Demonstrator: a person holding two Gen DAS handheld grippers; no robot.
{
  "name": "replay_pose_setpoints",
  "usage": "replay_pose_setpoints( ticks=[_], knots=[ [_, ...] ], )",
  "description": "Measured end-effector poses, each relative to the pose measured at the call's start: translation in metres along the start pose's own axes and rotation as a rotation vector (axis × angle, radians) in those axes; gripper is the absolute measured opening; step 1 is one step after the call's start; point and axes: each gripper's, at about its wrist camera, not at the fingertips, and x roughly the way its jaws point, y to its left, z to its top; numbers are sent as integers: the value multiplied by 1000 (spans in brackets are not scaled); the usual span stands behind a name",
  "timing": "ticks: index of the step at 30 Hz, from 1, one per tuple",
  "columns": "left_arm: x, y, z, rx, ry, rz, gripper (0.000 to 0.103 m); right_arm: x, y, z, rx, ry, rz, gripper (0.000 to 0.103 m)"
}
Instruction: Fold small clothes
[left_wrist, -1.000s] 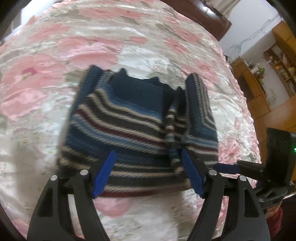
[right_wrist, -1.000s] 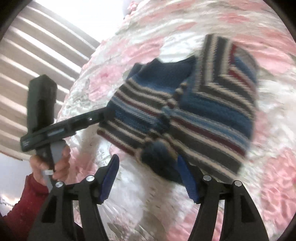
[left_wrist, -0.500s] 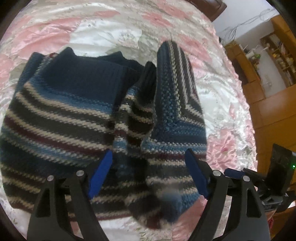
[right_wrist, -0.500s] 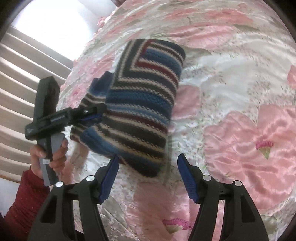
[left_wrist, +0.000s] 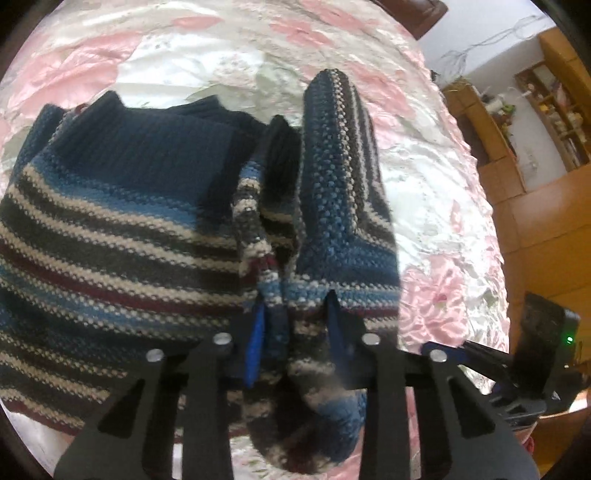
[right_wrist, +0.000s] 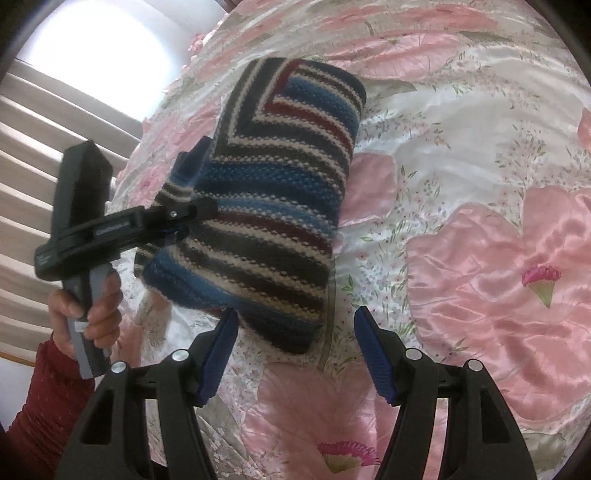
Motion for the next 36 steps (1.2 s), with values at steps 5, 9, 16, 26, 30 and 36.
replay_pose_setpoints(
  ticks=[5, 9, 16, 26, 30, 36],
  knots=[
    [-12, 1, -3, -39, -74, -31, 16, 1, 6, -2, -7, 6, 0, 66],
    [-41, 8, -8, -49, -155, -57, 13, -4, 1, -6, 4, 1, 1, 66],
    [-89, 18, -15, -35, -233, -39, 13, 0, 4, -7, 8, 5, 10, 66],
    [-163, 79, -9, -120, -335, 32, 12, 13, 33, -5, -71, 26, 15, 66],
    [-177, 123, -11, -175, -334, 65, 13, 20, 42, -6, -91, 38, 19, 66],
    [-156, 182, -24, -241, -278, 132, 13, 32, 58, -7, -136, 65, -5, 66]
  ],
)
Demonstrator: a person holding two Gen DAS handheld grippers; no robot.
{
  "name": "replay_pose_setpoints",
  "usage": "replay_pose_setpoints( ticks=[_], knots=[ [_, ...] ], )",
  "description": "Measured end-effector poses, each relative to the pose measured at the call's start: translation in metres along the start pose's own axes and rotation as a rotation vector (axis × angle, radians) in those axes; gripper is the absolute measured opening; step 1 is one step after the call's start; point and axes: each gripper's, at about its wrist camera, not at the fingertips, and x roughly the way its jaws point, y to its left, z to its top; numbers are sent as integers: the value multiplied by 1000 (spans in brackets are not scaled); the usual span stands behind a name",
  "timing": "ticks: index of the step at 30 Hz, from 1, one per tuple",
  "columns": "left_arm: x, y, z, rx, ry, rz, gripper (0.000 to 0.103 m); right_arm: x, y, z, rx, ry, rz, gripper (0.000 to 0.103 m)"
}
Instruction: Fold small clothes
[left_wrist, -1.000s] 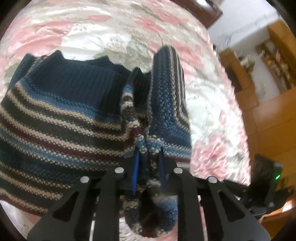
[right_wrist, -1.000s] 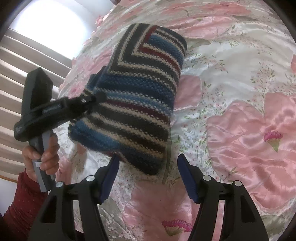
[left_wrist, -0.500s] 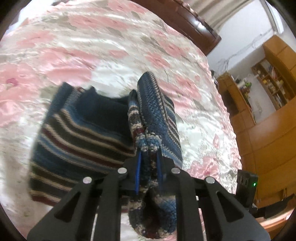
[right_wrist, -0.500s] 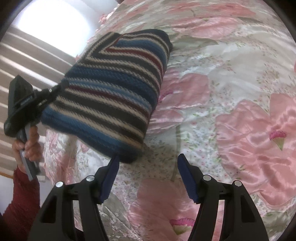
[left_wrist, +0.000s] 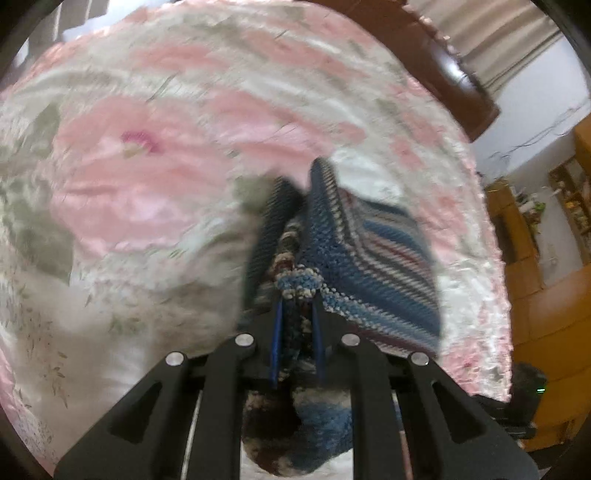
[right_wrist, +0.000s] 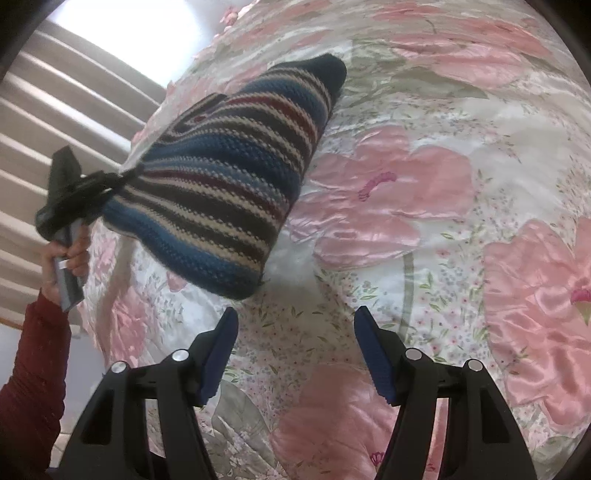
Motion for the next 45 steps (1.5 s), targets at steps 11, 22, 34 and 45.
replay_pose_setpoints(
  ticks=[11, 22, 34, 45],
  knots=[
    [10, 3, -18, 24, -17, 55, 19, 13, 18, 3, 12, 12, 19, 66],
    [-30, -10, -57, 133, 34, 92, 54, 16, 36, 12, 71, -3, 103, 76],
    [-1, 7, -74, 63, 95, 79, 19, 71, 39, 18, 141, 85, 96, 24],
    [18, 11, -98, 74, 120, 48, 17, 74, 29, 11, 115, 115, 6, 20]
  ],
)
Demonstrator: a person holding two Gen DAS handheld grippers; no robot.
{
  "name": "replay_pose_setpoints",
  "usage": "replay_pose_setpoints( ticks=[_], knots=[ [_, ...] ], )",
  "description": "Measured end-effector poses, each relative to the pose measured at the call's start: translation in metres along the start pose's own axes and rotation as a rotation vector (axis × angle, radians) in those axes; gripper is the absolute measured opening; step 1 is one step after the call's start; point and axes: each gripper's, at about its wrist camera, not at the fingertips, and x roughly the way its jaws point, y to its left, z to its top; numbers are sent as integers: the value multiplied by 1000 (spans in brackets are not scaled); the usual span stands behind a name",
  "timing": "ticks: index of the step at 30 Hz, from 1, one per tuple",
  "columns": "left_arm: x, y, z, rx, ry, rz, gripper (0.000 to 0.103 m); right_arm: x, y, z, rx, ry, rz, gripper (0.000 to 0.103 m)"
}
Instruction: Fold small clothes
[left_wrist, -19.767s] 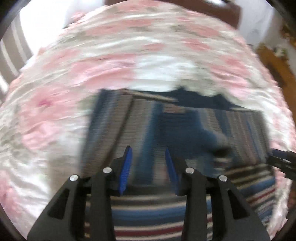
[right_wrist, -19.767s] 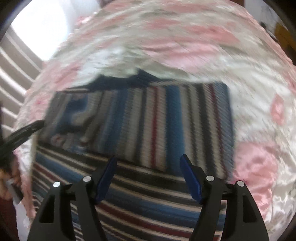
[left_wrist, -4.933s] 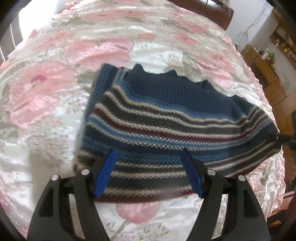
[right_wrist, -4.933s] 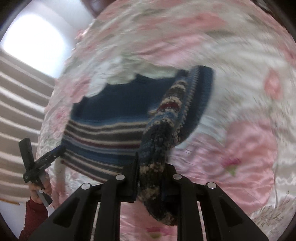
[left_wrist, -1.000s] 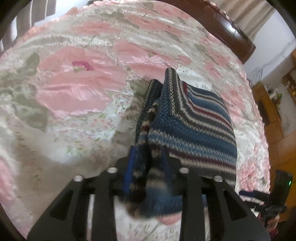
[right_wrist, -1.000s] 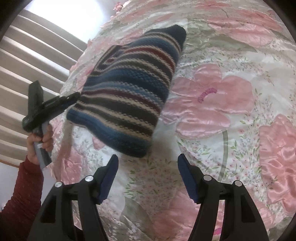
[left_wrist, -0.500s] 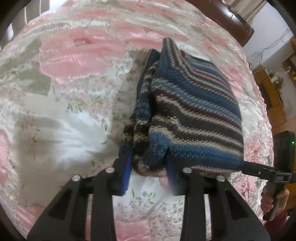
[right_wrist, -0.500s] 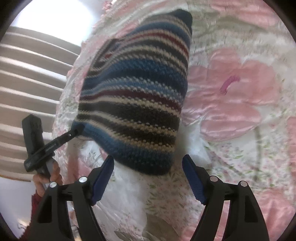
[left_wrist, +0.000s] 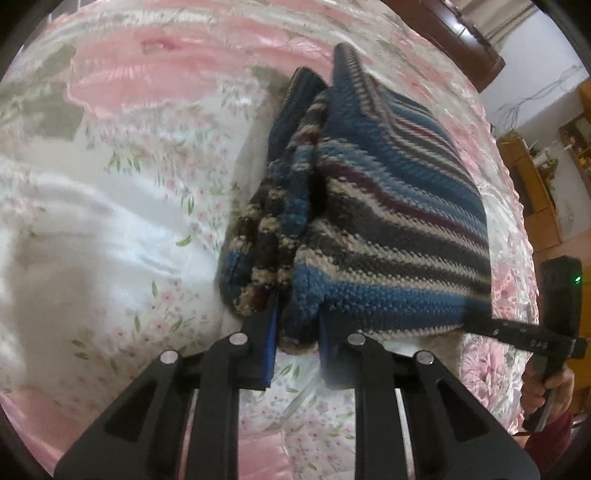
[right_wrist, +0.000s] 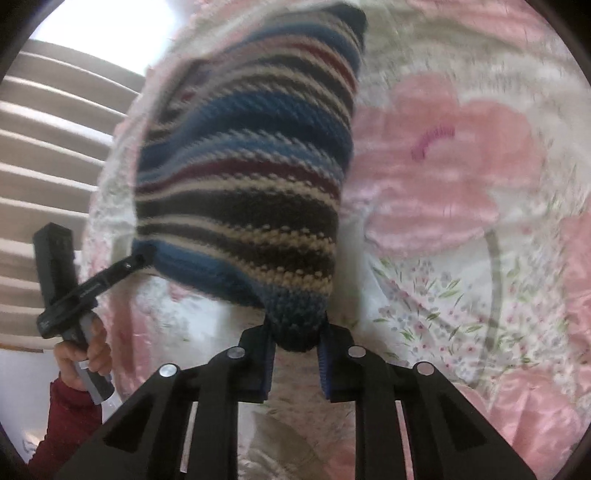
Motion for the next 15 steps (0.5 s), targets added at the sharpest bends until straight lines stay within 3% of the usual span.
replay_pose_setpoints(
  ticks=[5, 7, 10, 12, 15],
  knots=[
    [2, 0, 0, 22, 3, -5, 18, 10, -3, 1, 10, 6, -3, 21],
    [1, 1, 2, 23, 10, -10, 20, 8, 2, 2, -13, 9, -19, 28],
    [-12, -1, 6, 23, 12, -32, 35, -6, 10, 1, -62, -12, -61, 48],
    [-26, -1, 11, 28, -6, -14, 53, -23, 10, 3, -87, -48, -60, 52],
    [-53, -1, 28, 38, -90, -3, 60, -50, 14, 13, -95, -111, -53, 58]
  ],
)
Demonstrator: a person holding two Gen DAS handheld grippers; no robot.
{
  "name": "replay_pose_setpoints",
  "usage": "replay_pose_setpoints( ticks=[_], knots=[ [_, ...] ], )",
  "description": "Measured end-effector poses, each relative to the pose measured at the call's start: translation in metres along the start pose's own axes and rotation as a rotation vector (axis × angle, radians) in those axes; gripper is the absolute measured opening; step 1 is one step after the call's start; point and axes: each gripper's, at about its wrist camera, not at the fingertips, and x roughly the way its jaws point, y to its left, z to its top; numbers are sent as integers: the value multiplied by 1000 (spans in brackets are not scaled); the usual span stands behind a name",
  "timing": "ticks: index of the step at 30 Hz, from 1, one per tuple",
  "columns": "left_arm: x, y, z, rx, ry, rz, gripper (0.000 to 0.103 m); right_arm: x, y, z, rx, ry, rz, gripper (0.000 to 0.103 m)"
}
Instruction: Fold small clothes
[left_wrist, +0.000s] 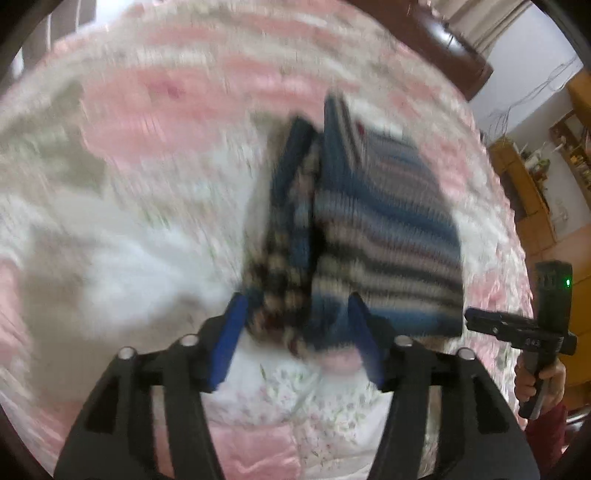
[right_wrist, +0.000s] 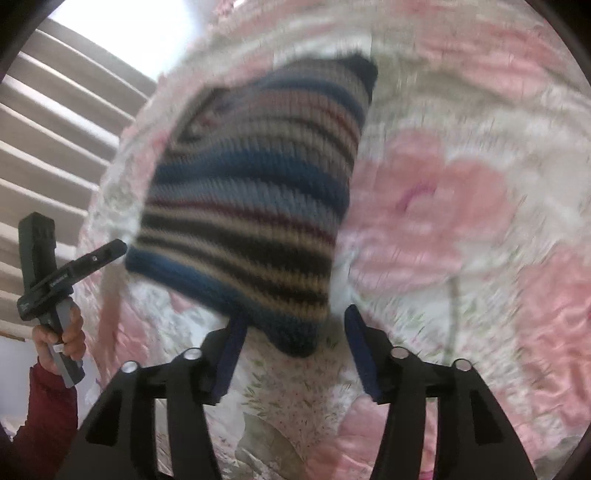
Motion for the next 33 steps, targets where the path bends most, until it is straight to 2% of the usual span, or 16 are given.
replay_pose_setpoints(
  ticks=[4, 8, 14, 16, 17, 18, 20, 23, 27, 30, 31, 32, 33],
  knots=[
    [-2, -14, 50, 2, -53, 3, 62, -8, 0, 22, -12, -32, -30, 59],
    [38, -35, 102, 9, -5, 6, 62, 1, -6, 33, 10, -39, -20, 59],
    [92, -52, 138, 17, 31, 27, 61, 15, -11, 40, 14, -33, -29, 59],
    [109, -53, 143, 14, 62, 41, 39, 17, -14, 40, 4, -31, -43, 59],
    [115, -53, 144, 5, 80, 23, 15, 17, -16, 39, 3, -31, -44, 59],
    [117, -52, 143, -8, 84, 3, 11, 18, -18, 39, 3, -32, -43, 59],
    [109, -49, 140, -10, 49, -27, 10, 19, -19, 39, -2, -37, -43, 59],
    [89, -40, 134, -8, -16, -27, 10, 19, -20, 37, -5, -39, -33, 59],
    [97, -13, 129, -53, 17, 17, 10, 23, -19, 38, 0, -48, -17, 62],
    [103, -9, 127, -63, 31, -9, 12, 26, -16, 39, -8, -39, -43, 63],
    [101, -11, 128, -57, 27, -17, 14, 26, -15, 39, -14, -39, -48, 63],
    [97, -13, 128, -53, 35, -36, 23, 24, -14, 40, -14, -38, -49, 63],
    [95, -14, 128, -55, 41, -42, 39, 20, -14, 40, -15, -40, -47, 63]
  ],
)
